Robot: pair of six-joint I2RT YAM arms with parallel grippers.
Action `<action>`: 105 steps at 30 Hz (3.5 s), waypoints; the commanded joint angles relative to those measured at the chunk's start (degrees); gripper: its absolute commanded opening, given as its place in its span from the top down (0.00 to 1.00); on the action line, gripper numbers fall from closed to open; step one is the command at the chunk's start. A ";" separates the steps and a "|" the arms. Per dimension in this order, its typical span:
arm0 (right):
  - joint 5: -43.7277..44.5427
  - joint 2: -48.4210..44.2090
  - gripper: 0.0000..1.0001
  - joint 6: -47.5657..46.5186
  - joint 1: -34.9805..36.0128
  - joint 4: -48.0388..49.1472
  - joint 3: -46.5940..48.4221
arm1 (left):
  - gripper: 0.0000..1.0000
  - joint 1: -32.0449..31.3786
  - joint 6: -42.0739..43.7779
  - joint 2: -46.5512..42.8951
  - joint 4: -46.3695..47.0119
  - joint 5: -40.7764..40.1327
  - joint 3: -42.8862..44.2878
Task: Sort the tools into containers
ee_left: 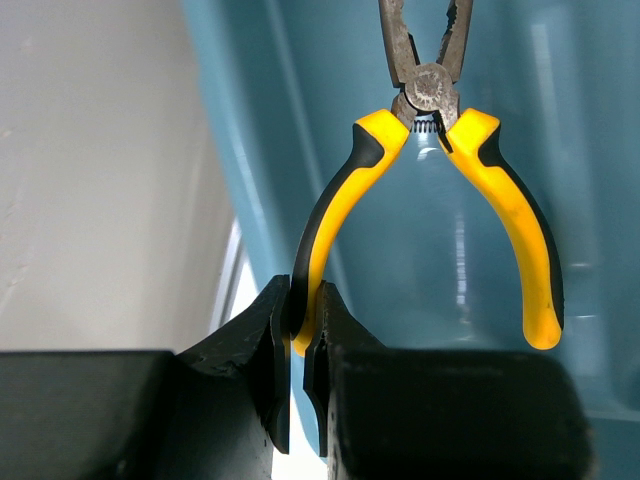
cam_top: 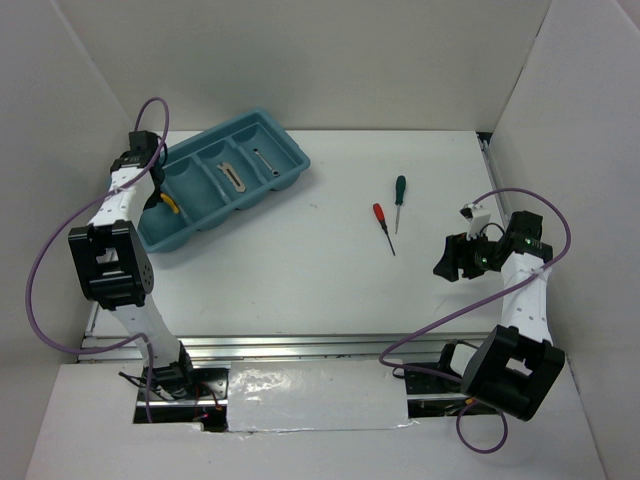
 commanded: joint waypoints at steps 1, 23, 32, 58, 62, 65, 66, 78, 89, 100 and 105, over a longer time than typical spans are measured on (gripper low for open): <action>-0.92 -0.83 0.27 -0.87 -0.39 0.31 0.67 | 0.93 -1.51 -2.18 2.06 0.02 -0.59 3.42; -1.18 -1.27 0.27 -1.48 -0.39 -0.40 0.32 | 0.27 1.39 -3.24 0.14 -3.85 14.44 4.65; -2.14 -0.40 0.27 1.76 -0.39 1.27 1.36 | 0.36 -2.28 3.96 -15.16 0.47 40.27 8.07; 41.36 54.43 0.35 53.09 31.51 21.23 48.71 | 0.01 -18.21 -8.34 -25.71 11.36 33.34 -11.43; 43.91 61.99 0.35 54.06 30.90 17.73 55.49 | 0.01 -16.89 -8.60 -26.23 11.18 34.22 -12.21; 45.22 64.55 0.36 54.06 30.46 16.22 60.60 | 0.01 -16.28 -8.87 -26.41 11.62 34.57 -13.27; 45.32 65.34 0.36 53.98 30.37 15.35 63.57 | 0.01 -16.10 -8.95 -26.50 11.71 34.75 -13.36; 47.69 72.02 0.43 51.08 31.07 6.90 71.59 | 0.01 -14.52 -9.31 -24.22 11.18 35.80 -12.49; 45.93 75.55 0.50 49.41 30.63 1.89 75.46 | 0.01 -13.46 -9.13 -23.08 10.57 36.59 -12.04; 27.23 64.75 1.00 44.68 24.05 2.23 72.04 | 0.01 -11.97 -9.04 -23.07 12.76 45.02 -9.24; 12.31 49.11 1.00 40.88 21.41 8.30 63.27 | 0.01 -9.51 -12.73 -23.07 17.32 56.51 -7.47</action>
